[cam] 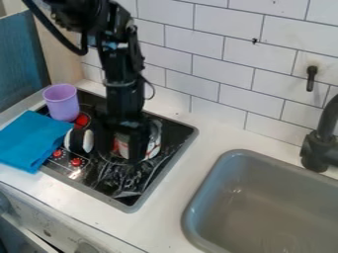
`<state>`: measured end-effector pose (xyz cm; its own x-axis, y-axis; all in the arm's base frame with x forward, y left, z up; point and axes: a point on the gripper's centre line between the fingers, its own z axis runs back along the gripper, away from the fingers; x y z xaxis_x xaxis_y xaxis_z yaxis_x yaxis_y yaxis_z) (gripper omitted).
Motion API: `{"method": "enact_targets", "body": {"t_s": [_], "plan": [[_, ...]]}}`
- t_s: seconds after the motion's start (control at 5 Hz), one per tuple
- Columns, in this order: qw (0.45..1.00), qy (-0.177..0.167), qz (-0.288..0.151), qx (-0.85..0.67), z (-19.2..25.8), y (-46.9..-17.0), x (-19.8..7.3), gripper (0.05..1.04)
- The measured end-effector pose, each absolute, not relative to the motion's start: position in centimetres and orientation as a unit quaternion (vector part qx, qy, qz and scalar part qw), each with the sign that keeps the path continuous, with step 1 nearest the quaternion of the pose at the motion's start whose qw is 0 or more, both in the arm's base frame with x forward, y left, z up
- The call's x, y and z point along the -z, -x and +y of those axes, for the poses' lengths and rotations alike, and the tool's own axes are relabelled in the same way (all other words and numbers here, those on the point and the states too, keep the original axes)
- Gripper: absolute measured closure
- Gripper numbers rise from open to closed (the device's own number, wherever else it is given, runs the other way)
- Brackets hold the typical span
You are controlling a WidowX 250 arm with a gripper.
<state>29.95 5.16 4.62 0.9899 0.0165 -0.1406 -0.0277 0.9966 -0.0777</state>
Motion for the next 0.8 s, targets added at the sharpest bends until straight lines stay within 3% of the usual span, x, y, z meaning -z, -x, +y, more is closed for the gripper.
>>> {"method": "enact_targets", "body": {"t_s": [0.4,0.8], "plan": [[0.997,0.052,0.05,-0.009,4.8,-31.1,-5.6,0.083],[1.0,-0.004,0.008,-0.005,2.9,-26.6,-9.9,0.083]]}}
